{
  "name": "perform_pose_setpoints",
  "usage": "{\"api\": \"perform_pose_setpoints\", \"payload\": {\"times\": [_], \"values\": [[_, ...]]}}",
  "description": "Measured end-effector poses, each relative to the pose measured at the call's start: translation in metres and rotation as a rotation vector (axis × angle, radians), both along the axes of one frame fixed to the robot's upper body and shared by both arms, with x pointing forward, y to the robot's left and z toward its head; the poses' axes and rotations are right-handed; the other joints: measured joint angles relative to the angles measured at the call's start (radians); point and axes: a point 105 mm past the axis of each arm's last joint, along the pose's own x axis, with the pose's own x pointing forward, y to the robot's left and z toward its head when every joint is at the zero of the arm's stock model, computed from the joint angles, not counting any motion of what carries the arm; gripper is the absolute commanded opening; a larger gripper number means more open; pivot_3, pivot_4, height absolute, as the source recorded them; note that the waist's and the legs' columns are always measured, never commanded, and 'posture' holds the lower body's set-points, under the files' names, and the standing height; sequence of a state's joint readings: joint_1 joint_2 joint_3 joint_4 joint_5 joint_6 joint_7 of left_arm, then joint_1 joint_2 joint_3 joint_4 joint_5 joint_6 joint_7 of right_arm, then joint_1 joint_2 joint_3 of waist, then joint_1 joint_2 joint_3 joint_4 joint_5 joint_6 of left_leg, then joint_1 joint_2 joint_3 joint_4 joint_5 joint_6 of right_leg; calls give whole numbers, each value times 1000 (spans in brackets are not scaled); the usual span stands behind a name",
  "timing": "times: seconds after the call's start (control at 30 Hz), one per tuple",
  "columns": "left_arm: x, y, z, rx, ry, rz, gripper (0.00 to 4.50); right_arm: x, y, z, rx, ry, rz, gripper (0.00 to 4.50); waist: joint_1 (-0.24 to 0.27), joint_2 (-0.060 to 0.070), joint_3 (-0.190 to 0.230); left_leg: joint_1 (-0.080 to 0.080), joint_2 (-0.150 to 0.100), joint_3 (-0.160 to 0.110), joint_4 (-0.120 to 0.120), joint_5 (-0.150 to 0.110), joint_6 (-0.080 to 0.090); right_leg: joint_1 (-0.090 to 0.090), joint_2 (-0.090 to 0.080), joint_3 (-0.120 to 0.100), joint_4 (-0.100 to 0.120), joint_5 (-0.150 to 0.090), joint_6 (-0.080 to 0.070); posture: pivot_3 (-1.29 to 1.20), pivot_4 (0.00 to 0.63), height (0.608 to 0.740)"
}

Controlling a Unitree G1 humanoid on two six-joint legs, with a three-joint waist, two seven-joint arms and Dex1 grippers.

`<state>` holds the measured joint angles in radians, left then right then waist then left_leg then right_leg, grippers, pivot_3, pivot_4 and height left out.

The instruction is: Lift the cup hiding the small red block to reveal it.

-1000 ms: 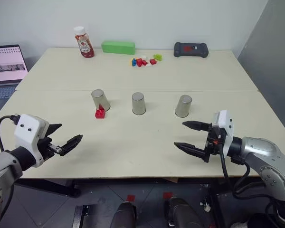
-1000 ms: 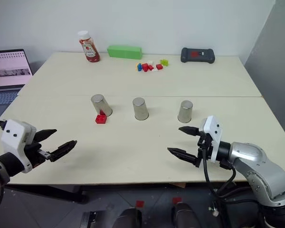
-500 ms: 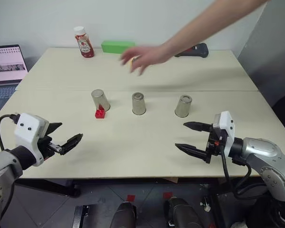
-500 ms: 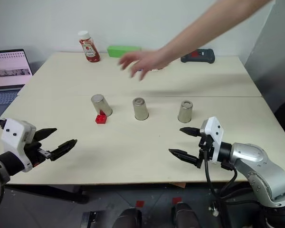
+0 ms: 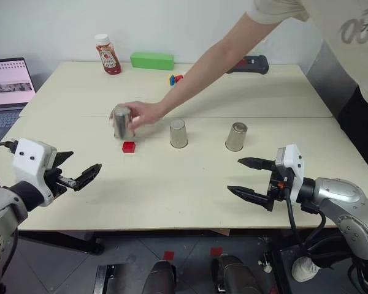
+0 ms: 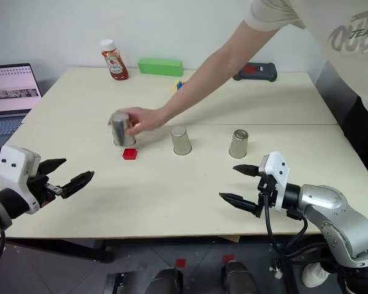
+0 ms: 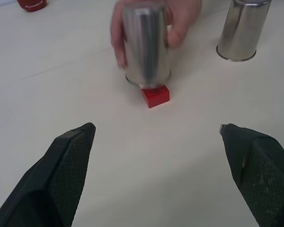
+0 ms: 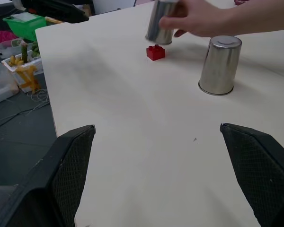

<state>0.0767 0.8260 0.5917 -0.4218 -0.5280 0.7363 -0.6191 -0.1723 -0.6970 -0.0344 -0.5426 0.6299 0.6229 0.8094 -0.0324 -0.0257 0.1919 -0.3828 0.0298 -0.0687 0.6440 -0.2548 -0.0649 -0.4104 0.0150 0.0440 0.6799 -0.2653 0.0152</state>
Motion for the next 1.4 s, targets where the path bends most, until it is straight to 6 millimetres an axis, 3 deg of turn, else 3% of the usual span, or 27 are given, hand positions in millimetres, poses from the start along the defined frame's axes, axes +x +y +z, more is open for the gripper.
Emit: {"api": "perform_pose_setpoints", "payload": {"times": [0.93, 1.4], "values": [[8, -3, -2, 13, 0, -12, 4485, 0, 1, 0, 10, 14, -6, 4500, 0, 0, 0, 0, 0, 0, 0, 0, 0, 0, 0, 0, 0, 0, 0, 0, 150, 740], [11, -21, 1, -22, -10, -136, 4485, 3, 14, -3, 7, 27, 8, 4500, 0, 0, 0, 0, 0, 0, 0, 0, 0, 0, 0, 0, 0, 0, 0, 0, 150, 740]]}}
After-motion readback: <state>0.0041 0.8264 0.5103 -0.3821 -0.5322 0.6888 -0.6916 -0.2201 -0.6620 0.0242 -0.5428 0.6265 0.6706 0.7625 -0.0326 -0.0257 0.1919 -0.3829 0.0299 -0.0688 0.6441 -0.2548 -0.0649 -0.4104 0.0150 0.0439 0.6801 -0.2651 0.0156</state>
